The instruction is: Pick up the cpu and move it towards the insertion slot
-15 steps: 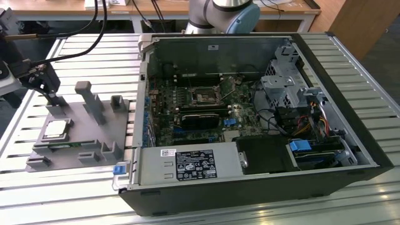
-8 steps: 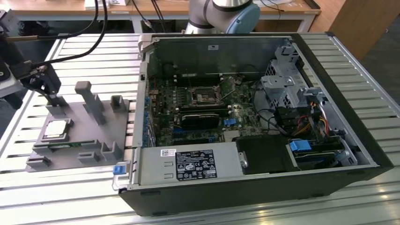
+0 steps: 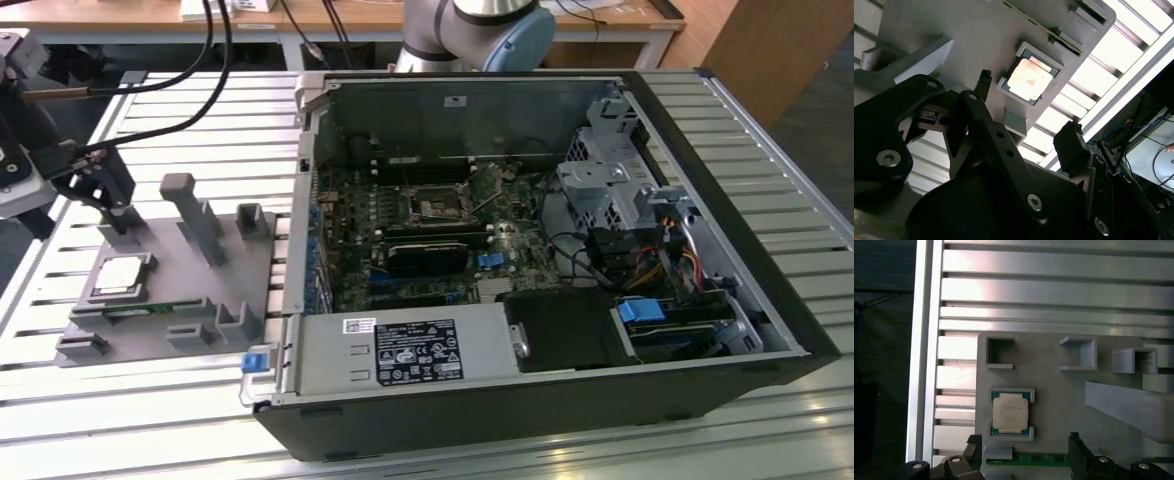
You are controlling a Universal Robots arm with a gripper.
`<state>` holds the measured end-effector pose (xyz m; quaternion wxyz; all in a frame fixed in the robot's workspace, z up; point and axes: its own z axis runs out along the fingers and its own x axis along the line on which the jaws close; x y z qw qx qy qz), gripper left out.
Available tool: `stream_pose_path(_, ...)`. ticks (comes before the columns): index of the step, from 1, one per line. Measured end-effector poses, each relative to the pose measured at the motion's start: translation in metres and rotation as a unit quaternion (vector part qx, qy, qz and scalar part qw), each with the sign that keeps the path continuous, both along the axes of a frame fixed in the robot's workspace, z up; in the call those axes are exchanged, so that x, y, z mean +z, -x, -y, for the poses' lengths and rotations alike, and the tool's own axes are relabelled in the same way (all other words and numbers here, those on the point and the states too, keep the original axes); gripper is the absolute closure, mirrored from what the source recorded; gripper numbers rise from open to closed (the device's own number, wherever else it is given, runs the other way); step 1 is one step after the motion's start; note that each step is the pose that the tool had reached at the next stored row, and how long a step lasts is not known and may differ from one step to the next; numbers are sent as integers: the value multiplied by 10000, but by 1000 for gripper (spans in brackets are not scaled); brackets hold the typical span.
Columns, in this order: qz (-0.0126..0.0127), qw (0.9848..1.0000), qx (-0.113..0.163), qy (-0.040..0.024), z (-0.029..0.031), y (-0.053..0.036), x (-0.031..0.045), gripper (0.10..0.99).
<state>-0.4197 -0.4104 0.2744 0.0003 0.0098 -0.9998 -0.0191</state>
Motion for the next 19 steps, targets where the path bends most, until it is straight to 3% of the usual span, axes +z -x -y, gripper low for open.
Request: stream_pose_path(19, 0, 10000, 0, 0, 0, 0, -144, 310)
